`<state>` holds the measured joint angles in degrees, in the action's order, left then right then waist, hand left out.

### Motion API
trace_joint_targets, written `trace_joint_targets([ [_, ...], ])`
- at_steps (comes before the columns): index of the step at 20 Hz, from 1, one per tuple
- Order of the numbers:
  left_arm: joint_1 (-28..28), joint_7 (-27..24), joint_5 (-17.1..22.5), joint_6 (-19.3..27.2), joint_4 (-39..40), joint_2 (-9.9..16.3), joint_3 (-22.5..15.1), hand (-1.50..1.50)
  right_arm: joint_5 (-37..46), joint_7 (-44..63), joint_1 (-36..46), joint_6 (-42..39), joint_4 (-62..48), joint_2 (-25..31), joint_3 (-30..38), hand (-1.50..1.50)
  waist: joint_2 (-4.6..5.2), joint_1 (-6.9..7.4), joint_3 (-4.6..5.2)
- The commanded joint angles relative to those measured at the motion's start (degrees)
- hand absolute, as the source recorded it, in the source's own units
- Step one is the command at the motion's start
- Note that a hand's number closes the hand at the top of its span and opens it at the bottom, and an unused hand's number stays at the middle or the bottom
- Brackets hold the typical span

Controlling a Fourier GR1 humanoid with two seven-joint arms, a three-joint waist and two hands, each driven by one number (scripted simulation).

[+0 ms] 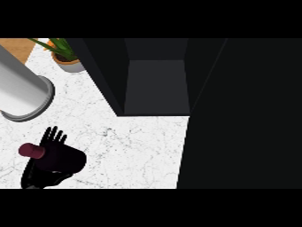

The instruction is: Pick up the wine, place it into the cabinet and close the cabinet

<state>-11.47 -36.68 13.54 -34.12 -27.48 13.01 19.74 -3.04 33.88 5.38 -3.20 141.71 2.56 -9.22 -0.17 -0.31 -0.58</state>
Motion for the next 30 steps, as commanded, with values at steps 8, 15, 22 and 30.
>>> trace_joint_targets([
  [8,-4.61,-2.14,3.01,-1.85,2.93,-4.76,0.28,1.50,-1.49,-1.26,-0.23,-1.23,-1.81,-0.93,-0.78,-1.50,0.29,-0.07,0.64],
  [15,-6.76,0.61,5.45,-6.87,4.69,-3.74,0.58,1.50,-4.19,-3.18,-3.26,-3.26,-0.78,-0.36,1.51,-1.50,0.34,-0.26,0.63],
  [22,-4.78,2.03,6.34,5.57,-5.39,-6.34,-0.17,1.50,-7.40,2.07,-2.29,-2.97,3.85,1.88,6.48,-1.50,0.03,0.32,0.53],
  [30,-5.42,-1.73,6.75,12.01,-10.19,-9.67,-1.32,1.50,-6.95,2.46,2.44,-1.97,0.20,0.89,6.29,-1.50,0.13,0.29,0.58],
])
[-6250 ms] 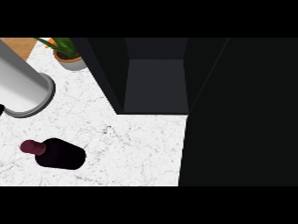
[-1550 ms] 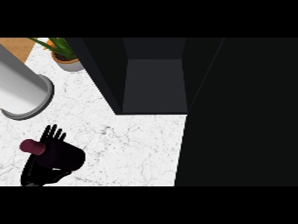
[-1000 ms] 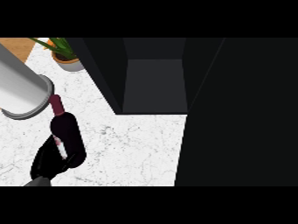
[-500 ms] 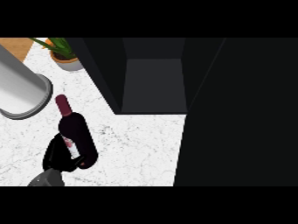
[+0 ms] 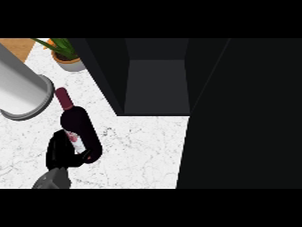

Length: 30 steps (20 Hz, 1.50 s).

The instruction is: Pick up the wine, place it into the cabinet and close the cabinet

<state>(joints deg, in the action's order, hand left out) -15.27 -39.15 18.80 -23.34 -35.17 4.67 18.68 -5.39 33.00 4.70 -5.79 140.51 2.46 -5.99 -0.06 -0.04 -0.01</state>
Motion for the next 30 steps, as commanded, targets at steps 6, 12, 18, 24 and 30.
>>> trace_joint_targets([
  [6,6.43,6.63,1.19,2.31,-16.43,-4.53,-6.60,1.50,-1.10,-1.12,-0.14,-0.33,-0.40,-0.14,0.93,-1.50,-0.06,0.25,-0.03],
  [12,10.20,11.23,5.79,9.80,-27.00,-4.64,-20.79,1.50,-2.36,0.79,-0.89,-0.65,2.56,-0.30,-0.02,-1.50,-0.14,0.12,-0.03],
  [18,12.33,15.25,10.55,23.33,-37.30,-4.66,-32.51,1.50,-1.07,3.61,4.90,2.03,-0.45,-0.40,1.07,-1.50,-0.02,0.12,0.01],
  [24,11.85,14.41,15.99,35.28,-41.09,-4.67,-43.17,1.50,0.11,-0.35,-2.41,-0.49,2.06,-1.07,-1.26,-1.50,-0.01,-0.25,0.01],
  [30,5.82,7.79,21.54,33.75,-27.57,-4.67,-41.95,1.50,-3.05,1.06,-2.19,-1.24,2.80,-0.43,-0.29,-1.50,0.11,-0.42,0.04],
])
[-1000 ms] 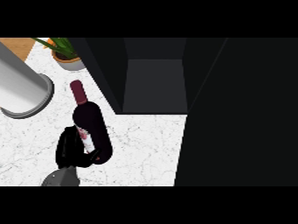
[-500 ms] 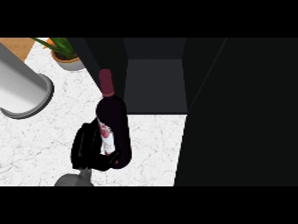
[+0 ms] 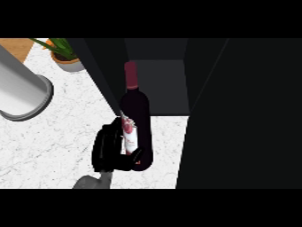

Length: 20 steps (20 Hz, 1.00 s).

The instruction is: Pick up the wine, place it into the cabinet and close the cabinet

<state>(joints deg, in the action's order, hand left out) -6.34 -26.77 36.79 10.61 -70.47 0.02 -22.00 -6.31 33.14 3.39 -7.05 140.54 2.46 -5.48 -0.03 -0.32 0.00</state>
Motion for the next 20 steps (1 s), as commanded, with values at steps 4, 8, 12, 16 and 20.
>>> trace_joint_targets([
  [4,-5.11,-4.26,4.50,0.94,9.14,-0.02,-0.02,1.50,-8.67,2.73,0.67,-1.47,2.68,2.42,6.74,-1.50,0.05,-0.01,0.01],
  [8,-9.64,-9.44,8.42,2.69,16.89,-0.02,-3.28,1.50,-4.77,-1.92,-2.17,-2.47,1.18,0.82,3.07,-1.50,0.08,-0.17,0.01],
  [12,-11.80,-10.99,9.99,-1.50,20.04,-0.02,-1.99,1.50,-5.20,2.18,3.42,-0.73,-0.46,1.84,4.98,-1.50,0.08,0.01,0.02],
  [16,-19.10,-16.24,17.62,4.75,24.04,-0.02,-9.38,1.50,-4.45,-3.11,2.36,-1.63,-4.63,0.09,3.21,-1.50,0.21,-0.57,0.03],
  [20,-20.91,-12.22,17.05,8.78,20.62,-0.02,-7.57,1.50,-3.62,-2.69,2.04,-1.03,-3.61,0.27,3.63,-1.50,0.05,-0.06,0.01],
])
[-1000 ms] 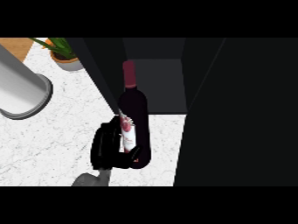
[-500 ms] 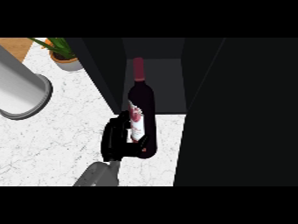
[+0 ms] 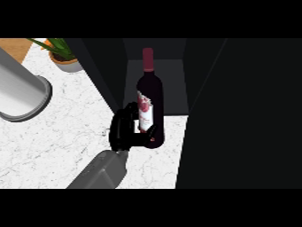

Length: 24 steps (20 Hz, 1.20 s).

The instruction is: Pick up the wine, place it into the cabinet and close the cabinet

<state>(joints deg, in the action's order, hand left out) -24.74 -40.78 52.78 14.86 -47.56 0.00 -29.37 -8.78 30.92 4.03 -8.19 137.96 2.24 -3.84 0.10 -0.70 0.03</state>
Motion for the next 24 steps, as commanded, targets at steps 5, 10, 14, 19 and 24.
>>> trace_joint_targets([
  [5,-8.35,-4.03,9.47,2.58,6.99,0.00,-3.95,1.50,-4.43,0.99,-0.70,-1.13,1.25,1.54,2.94,-1.50,0.07,-0.46,0.00],
  [10,-16.84,0.91,10.46,0.25,14.41,0.00,2.54,1.50,-3.17,0.28,1.82,-0.17,0.15,1.02,2.87,-1.50,0.14,-0.49,-0.01],
  [14,-17.88,-1.45,12.64,2.00,15.35,0.00,0.18,1.50,-2.33,-5.49,1.72,-1.66,-5.27,0.36,3.33,-1.50,0.19,-0.54,-0.01],
  [19,-25.74,1.51,12.48,1.99,20.41,0.00,4.39,1.50,-0.24,-0.16,1.76,-0.06,-1.63,0.55,0.17,-1.50,0.17,-0.53,0.01],
  [24,-29.93,1.46,11.14,-3.79,29.46,0.00,8.42,1.50,-2.67,-3.45,-0.89,-1.81,-2.41,0.57,1.95,-1.50,0.36,-0.82,-0.01],
])
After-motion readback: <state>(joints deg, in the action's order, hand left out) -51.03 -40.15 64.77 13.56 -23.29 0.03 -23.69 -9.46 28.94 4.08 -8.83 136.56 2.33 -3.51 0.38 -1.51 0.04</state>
